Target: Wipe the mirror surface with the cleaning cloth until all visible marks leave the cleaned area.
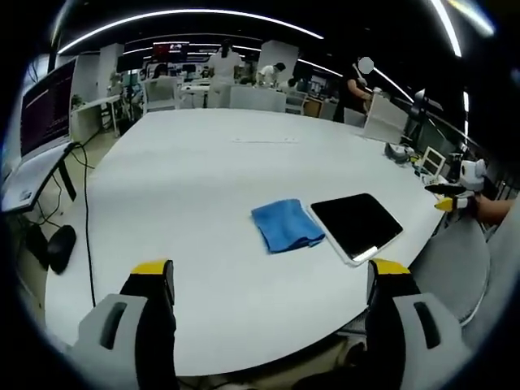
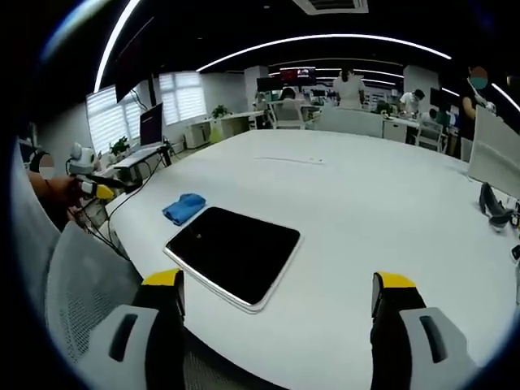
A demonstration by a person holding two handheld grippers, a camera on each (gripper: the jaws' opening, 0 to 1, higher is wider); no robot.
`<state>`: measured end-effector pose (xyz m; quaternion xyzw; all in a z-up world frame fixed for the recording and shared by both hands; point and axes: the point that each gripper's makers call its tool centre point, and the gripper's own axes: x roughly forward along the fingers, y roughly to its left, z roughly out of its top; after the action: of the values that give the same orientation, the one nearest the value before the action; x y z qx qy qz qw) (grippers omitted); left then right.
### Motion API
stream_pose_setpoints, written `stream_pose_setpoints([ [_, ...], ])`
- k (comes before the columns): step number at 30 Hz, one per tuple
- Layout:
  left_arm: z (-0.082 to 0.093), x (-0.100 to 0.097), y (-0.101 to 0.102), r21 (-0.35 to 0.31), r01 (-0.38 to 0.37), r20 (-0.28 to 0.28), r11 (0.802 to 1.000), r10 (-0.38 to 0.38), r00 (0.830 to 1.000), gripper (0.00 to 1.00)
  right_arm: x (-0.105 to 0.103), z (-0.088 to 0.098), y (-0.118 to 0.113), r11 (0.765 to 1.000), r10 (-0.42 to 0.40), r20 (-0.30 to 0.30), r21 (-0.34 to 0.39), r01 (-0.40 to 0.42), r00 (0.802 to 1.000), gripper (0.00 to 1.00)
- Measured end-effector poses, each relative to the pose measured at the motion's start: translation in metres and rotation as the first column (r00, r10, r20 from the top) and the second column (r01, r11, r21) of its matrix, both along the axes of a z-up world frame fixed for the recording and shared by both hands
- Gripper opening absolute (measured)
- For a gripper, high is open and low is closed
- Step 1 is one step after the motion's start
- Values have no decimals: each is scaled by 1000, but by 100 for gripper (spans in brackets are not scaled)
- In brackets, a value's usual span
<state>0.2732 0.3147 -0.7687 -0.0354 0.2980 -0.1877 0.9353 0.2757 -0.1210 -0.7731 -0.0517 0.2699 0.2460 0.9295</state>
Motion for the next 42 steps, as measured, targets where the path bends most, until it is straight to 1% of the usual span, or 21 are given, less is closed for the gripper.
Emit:
stream_pose_setpoints([
  [1, -2, 1, 1, 1, -11, -3, 1000, 11, 1000, 98, 0, 1, -1, 1000, 2, 4, 3, -2, 1000, 97],
  [3, -1, 2, 0, -7, -20, 0, 1000, 20, 1000, 99, 0, -1, -1, 1000, 0, -12, 15, 1, 1000, 96],
  [5, -3, 2, 0, -12, -24, -1, 1000, 24, 1000, 99, 1, -2, -2, 1000, -1, -7, 4, 1, 1000, 96],
  [8, -3, 2, -4, -1, -16, -2, 1000, 16, 1000, 99, 0, -2, -1, 1000, 1, -7, 0, -1, 1000, 94],
  [10, -3, 4, -3, 10, -14, 0, 1000, 14, 1000, 99, 0, -1, -2, 1000, 2, -2, 0, -2, 1000, 94],
  [13, -2, 7, -2, 2, -23, 0, 1000, 23, 1000, 99, 1, 0, -3, 1000, -6, 0, 8, 6, 1000, 93],
  [16, -2, 7, -2, 12, -21, -4, 1000, 21, 1000, 99, 0, -1, -2, 1000, -10, -20, 20, 10, 1000, 94],
  [18, -4, 9, 0, 13, -24, -9, 1000, 24, 1000, 99, 2, 0, -4, 1000, -15, -11, 16, 16, 1000, 94],
  [20, -4, 9, 0, 11, -28, -11, 1000, 28, 1000, 99, 2, -1, -4, 1000, -18, -16, 18, 18, 1000, 94],
  [28, -1, 16, -4, 14, -15, -17, 1000, 15, 1000, 99, 4, 0, -6, 999, -32, -5, 17, 32, 999, 94],
  [30, 4, 19, -10, 7, -9, -30, 1000, 9, 1000, 99, 4, 0, -7, 999, -35, -3, 16, 35, 999, 94],
  [32, 9, 22, -15, 19, -1, -35, 1000, 1, 999, 99, 4, 0, -7, 999, -36, -2, 15, 36, 999, 94],
  [33, 7, 22, -15, 39, -3, -68, 999, 6, 998, 99, 4, 0, -8, 999, -37, -2, 12, 37, 999, 94],
  [35, 14, 28, -23, 16, 3, -75, 1000, -1, 997, 99, 4, 0, -7, 999, -35, -2, 13, 35, 999, 94],
  [36, 17, 30, -26, -8, -6, -95, 1000, 5, 995, 99, 3, 0, -7, 999, -36, -1, 11, 36, 999, 94],
  [37, 19, 32, -27, -16, -11, -105, 1000, 9, 994, 99, 4, 1, -8, 999, -37, 1, 10, 37, 999, 94],
  [38, 20, 33, -29, -26, -20, -134, 999, 17, 991, 99, 4, 1, -7, 999, -37, 2, 14, 37, 999, 94],
  [39, 20, 35, -30, -35, -23, -148, 999, 17, 989, 99, 4, 2, -7, 999, -38, 3, 16, 38, 999, 94],
  [41, 27, 40, -36, -66, -27, -157, 997, 16, 988, 99, 4, 2, -8, 999, -41, 5, 14, 41, 999, 94],
  [42, 27, 41, -37, -75, -32, -178, 997, 19, 984, 99, 4, 2, -8, 999, -41, 6, 16, 41, 999, 94],
])
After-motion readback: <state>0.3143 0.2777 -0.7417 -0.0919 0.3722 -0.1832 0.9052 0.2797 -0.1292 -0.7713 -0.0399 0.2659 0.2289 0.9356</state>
